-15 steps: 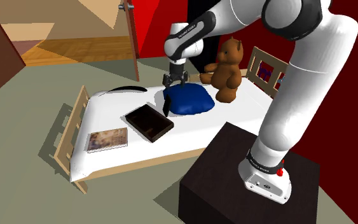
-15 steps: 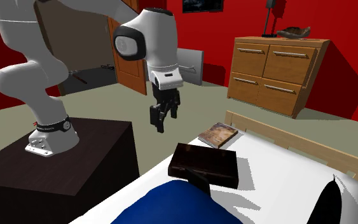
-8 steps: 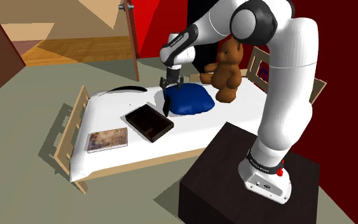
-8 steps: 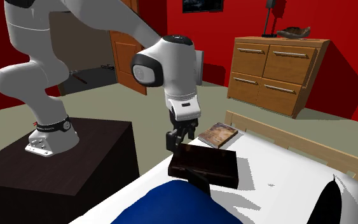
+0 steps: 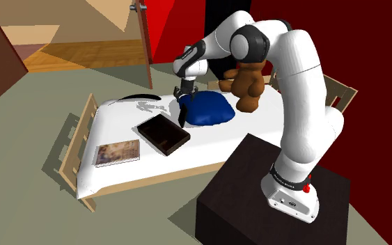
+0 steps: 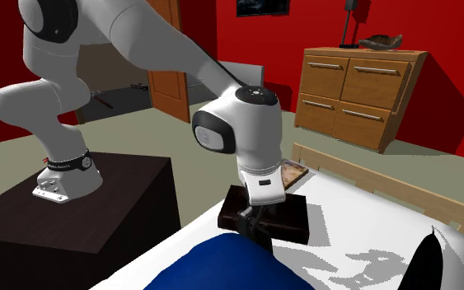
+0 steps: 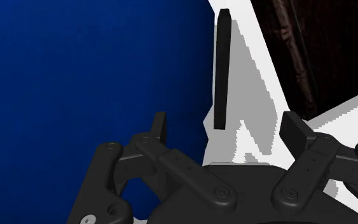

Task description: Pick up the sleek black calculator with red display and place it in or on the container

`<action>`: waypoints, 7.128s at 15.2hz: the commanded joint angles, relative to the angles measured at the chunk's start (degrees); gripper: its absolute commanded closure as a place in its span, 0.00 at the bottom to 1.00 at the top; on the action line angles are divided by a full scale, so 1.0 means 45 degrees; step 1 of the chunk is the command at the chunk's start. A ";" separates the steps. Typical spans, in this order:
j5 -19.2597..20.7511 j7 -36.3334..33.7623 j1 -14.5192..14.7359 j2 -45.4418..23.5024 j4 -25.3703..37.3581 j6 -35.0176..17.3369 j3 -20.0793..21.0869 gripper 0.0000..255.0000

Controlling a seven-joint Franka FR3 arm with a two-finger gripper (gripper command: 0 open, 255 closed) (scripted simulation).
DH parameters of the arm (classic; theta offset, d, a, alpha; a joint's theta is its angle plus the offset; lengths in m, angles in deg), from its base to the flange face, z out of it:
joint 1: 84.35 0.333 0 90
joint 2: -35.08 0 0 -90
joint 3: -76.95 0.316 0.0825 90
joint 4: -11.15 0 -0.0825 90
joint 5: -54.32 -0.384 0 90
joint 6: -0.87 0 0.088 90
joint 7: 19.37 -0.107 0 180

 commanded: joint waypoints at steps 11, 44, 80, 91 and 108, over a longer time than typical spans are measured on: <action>-0.0232 -0.0015 -0.0051 -0.1354 0.0663 -0.0740 0.0149 0.00; 0.0203 -0.0533 0.0115 0.0683 0.0781 0.1390 -0.0158 1.00; 0.0697 -0.3713 0.2631 0.0310 0.0171 -0.0046 0.0490 1.00; 0.0637 -0.3637 0.2612 -0.0033 0.0138 -0.0419 0.0529 1.00; 0.0781 -0.3720 0.2578 0.1085 0.0042 0.0609 0.0405 0.00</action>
